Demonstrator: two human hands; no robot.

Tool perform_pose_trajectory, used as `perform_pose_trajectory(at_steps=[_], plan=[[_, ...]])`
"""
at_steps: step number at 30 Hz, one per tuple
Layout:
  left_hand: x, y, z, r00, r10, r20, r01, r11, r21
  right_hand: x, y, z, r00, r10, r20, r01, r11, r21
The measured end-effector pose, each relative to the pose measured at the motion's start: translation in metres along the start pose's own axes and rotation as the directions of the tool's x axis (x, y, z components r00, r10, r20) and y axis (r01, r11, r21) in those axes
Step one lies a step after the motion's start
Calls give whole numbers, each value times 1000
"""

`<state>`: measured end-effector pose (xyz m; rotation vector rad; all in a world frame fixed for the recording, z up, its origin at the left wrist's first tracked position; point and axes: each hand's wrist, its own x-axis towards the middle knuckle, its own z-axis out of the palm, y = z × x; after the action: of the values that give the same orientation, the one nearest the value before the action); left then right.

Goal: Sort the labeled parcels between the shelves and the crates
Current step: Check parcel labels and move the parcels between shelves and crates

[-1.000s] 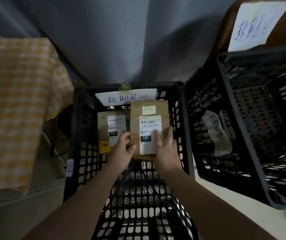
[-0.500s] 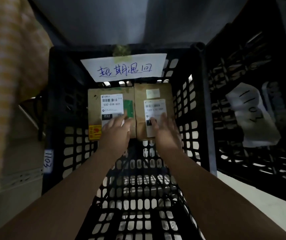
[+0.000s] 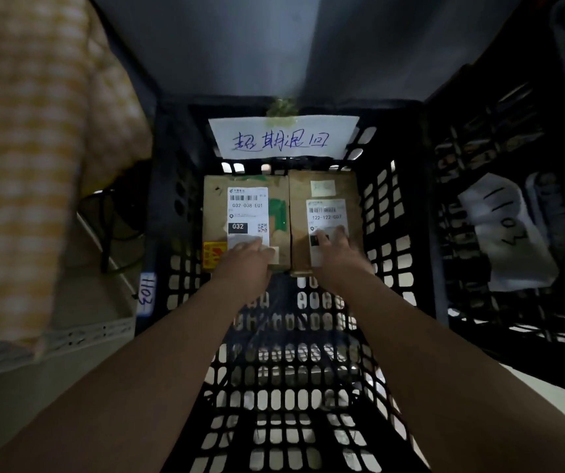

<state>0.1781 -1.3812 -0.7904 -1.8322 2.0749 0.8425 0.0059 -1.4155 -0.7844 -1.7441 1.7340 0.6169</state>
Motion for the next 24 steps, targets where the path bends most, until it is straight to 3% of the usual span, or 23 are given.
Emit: perform_pose_trajectory(at_steps=[8,15,20,24], plan=[[-31,5,-14,998,20,-64,-18,999,31,-26,-3,-3,999,-36,-21,36,999,-1],[-91,18,-60,991,-48,-127,63,992,110,-86,-5,-40,977,-158,-143,149,986,-77],[-167,49,-114,951,-128,-282,165,980,112,-164,0,-81,906,-328,-268,292,942,-164],[-246,87,-153,878,-192,-439,261,960,103,-236,8,-116,798,-501,-336,430,863,-265]])
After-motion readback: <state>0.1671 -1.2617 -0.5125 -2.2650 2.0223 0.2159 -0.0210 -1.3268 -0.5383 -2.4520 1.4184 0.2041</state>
